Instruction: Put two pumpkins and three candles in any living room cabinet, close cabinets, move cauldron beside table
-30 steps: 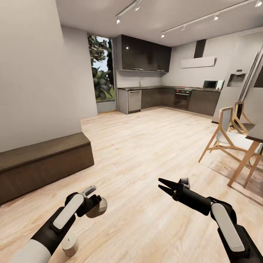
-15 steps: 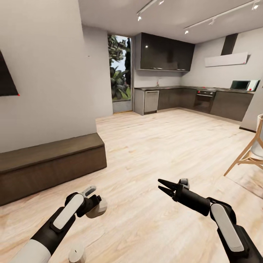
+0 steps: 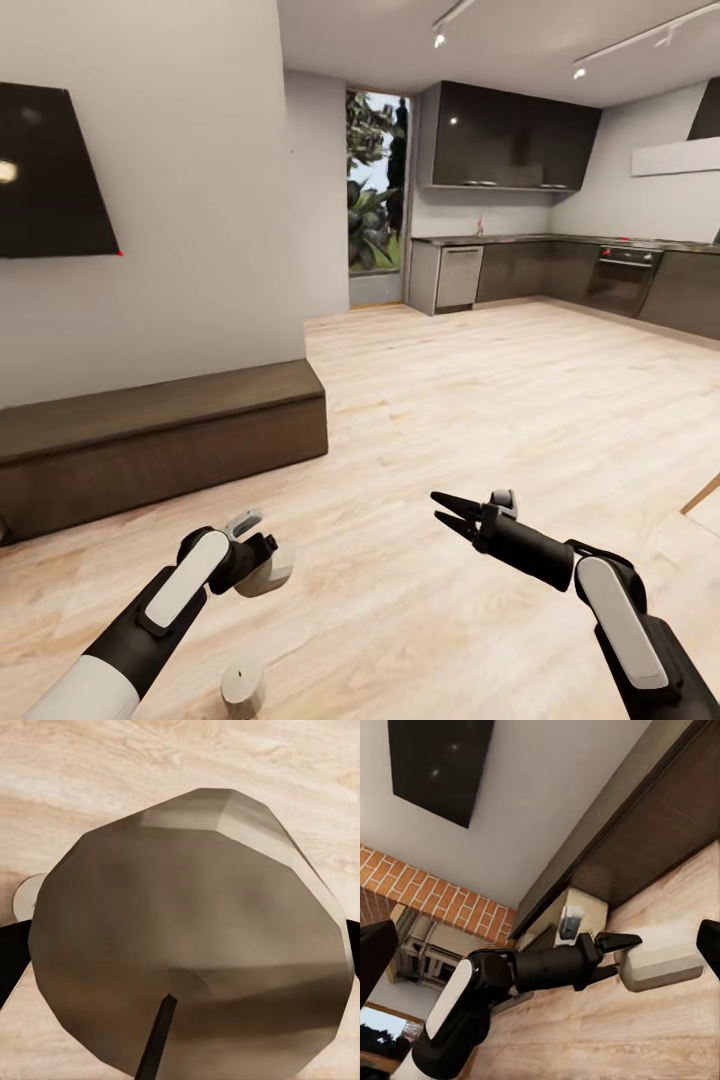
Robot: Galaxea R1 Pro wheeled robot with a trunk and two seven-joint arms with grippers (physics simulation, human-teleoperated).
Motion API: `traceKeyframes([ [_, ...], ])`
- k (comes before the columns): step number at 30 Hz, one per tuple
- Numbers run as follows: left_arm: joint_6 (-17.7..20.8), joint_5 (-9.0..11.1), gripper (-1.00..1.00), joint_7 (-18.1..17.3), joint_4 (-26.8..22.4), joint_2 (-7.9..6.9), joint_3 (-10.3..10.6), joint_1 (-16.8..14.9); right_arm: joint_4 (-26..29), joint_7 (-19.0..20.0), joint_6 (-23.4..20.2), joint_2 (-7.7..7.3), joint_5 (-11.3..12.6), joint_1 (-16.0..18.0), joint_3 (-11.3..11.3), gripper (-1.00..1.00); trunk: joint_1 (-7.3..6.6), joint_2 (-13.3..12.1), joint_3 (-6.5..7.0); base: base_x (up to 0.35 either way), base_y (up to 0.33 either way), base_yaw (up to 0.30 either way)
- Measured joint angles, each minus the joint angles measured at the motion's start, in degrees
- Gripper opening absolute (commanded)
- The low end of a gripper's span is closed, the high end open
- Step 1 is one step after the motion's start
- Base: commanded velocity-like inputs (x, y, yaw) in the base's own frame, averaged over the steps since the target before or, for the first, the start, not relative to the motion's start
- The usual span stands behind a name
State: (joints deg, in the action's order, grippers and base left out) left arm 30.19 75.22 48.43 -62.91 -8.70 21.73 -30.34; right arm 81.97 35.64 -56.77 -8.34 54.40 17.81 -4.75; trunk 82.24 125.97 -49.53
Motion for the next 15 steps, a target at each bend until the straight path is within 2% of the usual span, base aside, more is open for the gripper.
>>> traceKeyframes([
  [3,0.0,0.0,-1.0,0.0,-0.3,-0.09,-0.1,0.1,-0.1,-2.2,0.0,-0.01,0.0,0.0,0.1,1.0,0.0,0.0,-0.11,0.0,0.0,0.27],
  [5,0.0,-0.1,-1.0,0.1,-0.9,-0.17,-0.1,0.2,-0.1,-5.1,-0.1,0.02,0.1,0.0,0.2,1.0,0.0,0.0,-0.18,0.0,0.0,0.27],
  [8,0.1,-0.4,-1.0,0.2,-1.6,-0.62,-0.1,0.4,0.0,-12.1,-0.1,0.18,0.2,0.0,0.3,1.0,0.0,0.0,-0.29,0.0,0.0,0.268],
  [10,0.1,-0.5,-1.0,0.3,-3.2,-2.06,-0.1,1.3,0.1,-18.2,-0.1,0.22,0.3,0.0,0.4,1.0,0.0,0.0,-0.37,0.0,0.0,0.265],
  [11,0.1,-0.5,-1.0,1.0,-6.0,-3.44,-0.1,2.6,0.3,-23.0,-0.2,0.28,0.3,0.0,0.4,1.0,0.0,0.0,-0.41,0.0,0.0,0.263],
  [13,0.1,-0.4,-1.0,3.9,-11.5,-5.47,-0.6,4.8,0.5,-30.0,-0.2,0.31,0.3,0.0,0.4,1.0,0.0,0.0,-0.49,0.0,0.0,0.263],
  [14,0.1,0.0,-1.0,7.1,-15.0,-6.31,-1.4,6.1,0.5,-34.4,-0.2,0.33,-0.2,0.0,0.5,1.0,0.0,0.0,-0.53,0.0,0.0,0.262],
  [15,0.0,0.6,-1.0,8.3,-16.1,-6.51,-1.6,6.5,0.6,-36.0,-0.3,0.34,-0.2,0.0,0.5,1.0,0.0,0.0,-0.57,0.0,0.0,0.261],
])
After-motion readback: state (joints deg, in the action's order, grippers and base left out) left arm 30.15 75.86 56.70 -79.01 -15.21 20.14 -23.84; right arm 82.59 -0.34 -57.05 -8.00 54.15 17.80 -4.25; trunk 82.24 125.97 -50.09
